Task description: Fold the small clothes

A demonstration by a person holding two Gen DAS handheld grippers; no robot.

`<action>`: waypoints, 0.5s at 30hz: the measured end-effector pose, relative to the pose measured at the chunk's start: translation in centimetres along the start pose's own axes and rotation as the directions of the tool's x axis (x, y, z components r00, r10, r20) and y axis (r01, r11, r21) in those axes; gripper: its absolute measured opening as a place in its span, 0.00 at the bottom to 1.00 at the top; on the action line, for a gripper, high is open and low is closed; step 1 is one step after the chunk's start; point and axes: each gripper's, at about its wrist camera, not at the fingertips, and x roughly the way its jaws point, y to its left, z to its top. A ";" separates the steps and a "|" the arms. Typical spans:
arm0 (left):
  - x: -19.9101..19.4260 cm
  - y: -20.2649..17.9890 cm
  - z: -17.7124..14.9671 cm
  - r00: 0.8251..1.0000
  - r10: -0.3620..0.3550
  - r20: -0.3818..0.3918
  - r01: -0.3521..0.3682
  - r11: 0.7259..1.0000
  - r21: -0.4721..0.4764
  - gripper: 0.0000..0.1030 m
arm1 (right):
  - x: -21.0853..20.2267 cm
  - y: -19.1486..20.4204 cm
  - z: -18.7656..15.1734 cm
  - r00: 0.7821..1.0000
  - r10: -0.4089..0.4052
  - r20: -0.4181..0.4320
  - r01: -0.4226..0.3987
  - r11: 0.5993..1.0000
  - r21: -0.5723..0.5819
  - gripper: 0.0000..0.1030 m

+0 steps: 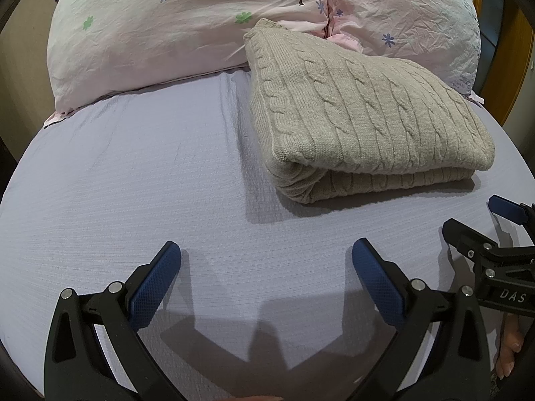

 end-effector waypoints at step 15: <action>0.0 0.0 0.0 1.000 0.000 0.000 0.000 1.000 0.000 0.99 | 0.0 0.0 0.0 1.000 0.000 0.000 0.000 1.000 0.000 0.98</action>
